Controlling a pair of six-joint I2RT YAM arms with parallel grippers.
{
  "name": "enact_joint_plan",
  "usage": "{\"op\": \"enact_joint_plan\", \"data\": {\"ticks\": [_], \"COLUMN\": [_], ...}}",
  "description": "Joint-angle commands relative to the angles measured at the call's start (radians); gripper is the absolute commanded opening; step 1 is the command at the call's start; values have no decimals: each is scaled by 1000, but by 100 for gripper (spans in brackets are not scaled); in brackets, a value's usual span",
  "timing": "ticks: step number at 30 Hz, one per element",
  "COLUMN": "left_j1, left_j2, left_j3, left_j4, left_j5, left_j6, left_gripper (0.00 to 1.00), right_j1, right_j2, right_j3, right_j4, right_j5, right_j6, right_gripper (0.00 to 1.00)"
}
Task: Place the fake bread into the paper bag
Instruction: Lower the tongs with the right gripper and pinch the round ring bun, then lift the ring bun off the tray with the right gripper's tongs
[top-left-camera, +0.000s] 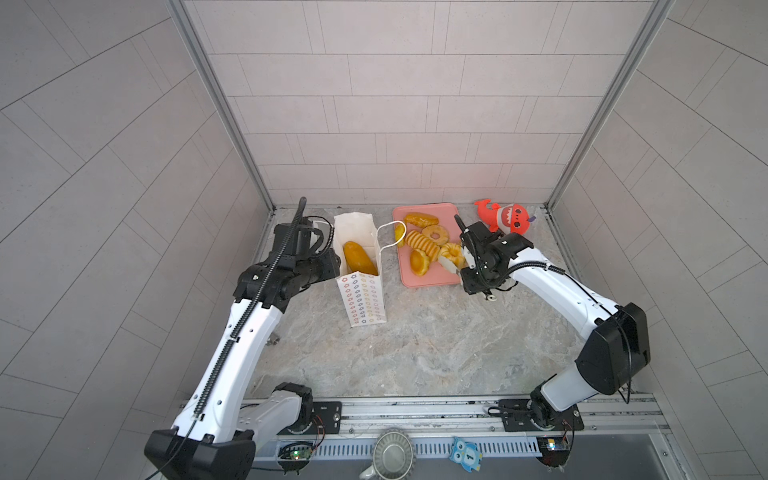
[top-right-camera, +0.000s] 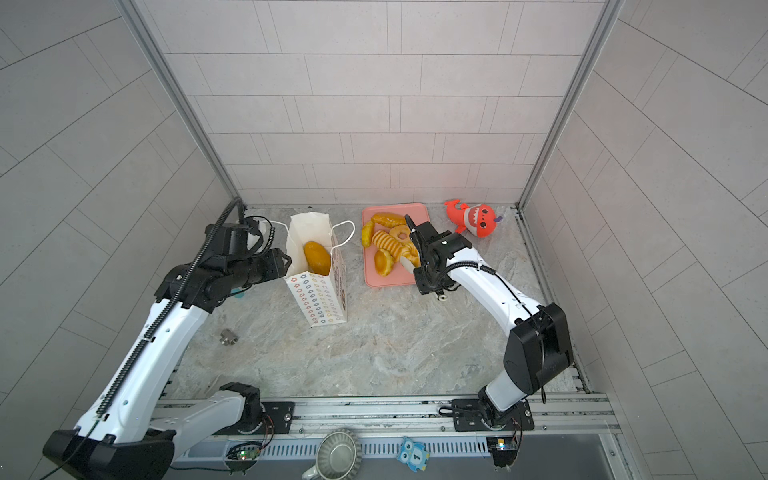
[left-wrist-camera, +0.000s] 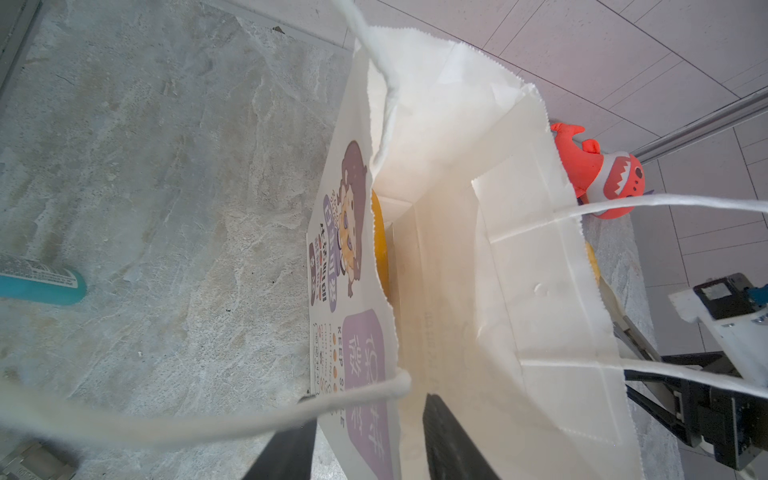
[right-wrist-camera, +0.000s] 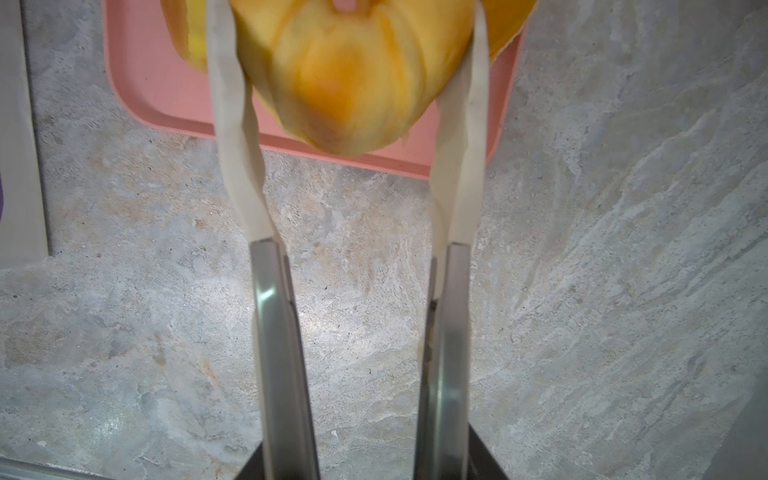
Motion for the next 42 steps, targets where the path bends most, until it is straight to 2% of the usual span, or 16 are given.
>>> {"op": "enact_joint_plan", "data": {"ticks": [1, 19, 28, 42], "left_j1": [-2, -2, -2, -2], "left_j2": [-17, -19, -18, -16], "left_j3": [12, 14, 13, 10], "left_j4": [-4, -9, -3, 6], "left_j5": [-1, 13, 36, 48], "left_j6": [8, 3, 0, -10], "left_gripper": [49, 48, 26, 9], "right_j1": [5, 4, 5, 15], "right_j2": [-50, -183, -205, -205], "right_j3": [36, 89, 206, 382], "right_j4": [-30, -18, -80, -160], "right_j5": [29, 21, 21, 6], "right_j6": [12, -5, -4, -12], "right_gripper": [47, 47, 46, 43]}}
